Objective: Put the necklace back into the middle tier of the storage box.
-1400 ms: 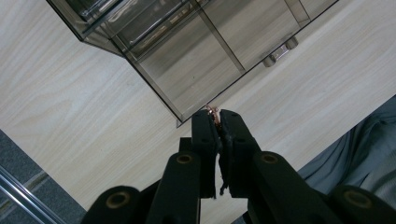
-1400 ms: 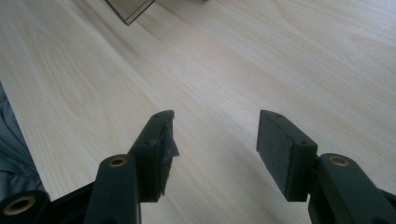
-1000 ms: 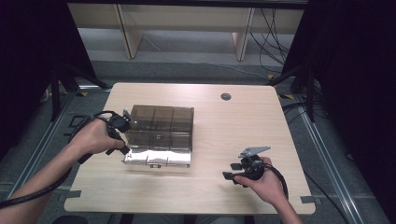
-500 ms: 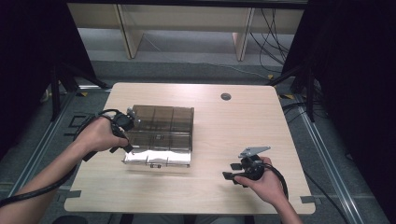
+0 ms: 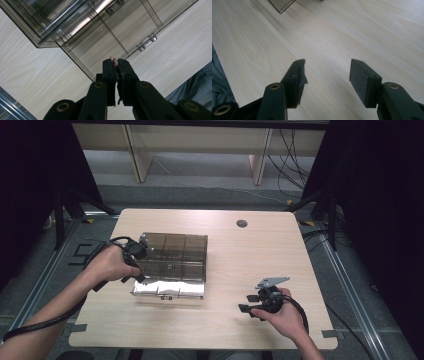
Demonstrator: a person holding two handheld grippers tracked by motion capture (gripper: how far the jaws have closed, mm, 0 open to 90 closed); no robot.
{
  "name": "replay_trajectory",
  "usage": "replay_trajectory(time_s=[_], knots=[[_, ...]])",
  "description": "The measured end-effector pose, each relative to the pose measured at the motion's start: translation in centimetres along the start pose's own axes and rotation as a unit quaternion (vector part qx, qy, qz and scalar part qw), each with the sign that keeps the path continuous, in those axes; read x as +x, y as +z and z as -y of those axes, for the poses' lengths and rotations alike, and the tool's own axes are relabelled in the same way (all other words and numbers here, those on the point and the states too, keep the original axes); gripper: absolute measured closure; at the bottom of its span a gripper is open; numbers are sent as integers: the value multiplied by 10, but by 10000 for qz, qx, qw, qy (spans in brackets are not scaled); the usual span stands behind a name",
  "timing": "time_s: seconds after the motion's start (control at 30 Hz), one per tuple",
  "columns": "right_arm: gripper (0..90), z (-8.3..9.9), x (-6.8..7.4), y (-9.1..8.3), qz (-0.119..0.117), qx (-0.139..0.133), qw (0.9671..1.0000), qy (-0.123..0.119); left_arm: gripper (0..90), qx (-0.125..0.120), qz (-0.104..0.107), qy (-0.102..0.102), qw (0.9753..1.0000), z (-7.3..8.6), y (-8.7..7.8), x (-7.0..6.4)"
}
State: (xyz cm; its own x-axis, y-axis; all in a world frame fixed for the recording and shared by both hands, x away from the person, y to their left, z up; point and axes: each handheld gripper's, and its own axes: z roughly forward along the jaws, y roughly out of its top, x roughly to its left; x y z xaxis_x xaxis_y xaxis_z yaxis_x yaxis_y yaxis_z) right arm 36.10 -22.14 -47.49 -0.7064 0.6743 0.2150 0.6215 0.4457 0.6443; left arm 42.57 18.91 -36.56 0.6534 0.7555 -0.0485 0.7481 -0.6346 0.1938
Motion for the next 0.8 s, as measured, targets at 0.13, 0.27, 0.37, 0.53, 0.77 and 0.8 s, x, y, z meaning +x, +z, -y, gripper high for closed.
replay_trajectory(time_s=[0.13, 0.27, 0.37, 0.53, 0.77, 0.8], knots=[[467, 0, 0, 0, 3, 2, 10000, -3, 846, 43, 12, -63, 10000, -3, 1, -2], [467, 0, 0, 0, 1, 2, 10000, -5, 846, 31, -8, -3, 10000, -5, 3, -2], [467, 0, 0, 0, 0, 10, 10000, 10, 846, 65, 40, -173, 9998, -5, 6, -4], [467, 0, 0, 0, -1, 15, 10000, 5, 846, 115, 24, -107, 9999, -6, 7, -2], [467, 0, 1, 0, 13, 3, 10000, 16, 846, 51, 50, -144, 9999, -7, 12, -2], [467, 0, 1, 0, 11, 4, 10000, 15, 846, 78, 47, -136, 9999, -7, 13, -2]])
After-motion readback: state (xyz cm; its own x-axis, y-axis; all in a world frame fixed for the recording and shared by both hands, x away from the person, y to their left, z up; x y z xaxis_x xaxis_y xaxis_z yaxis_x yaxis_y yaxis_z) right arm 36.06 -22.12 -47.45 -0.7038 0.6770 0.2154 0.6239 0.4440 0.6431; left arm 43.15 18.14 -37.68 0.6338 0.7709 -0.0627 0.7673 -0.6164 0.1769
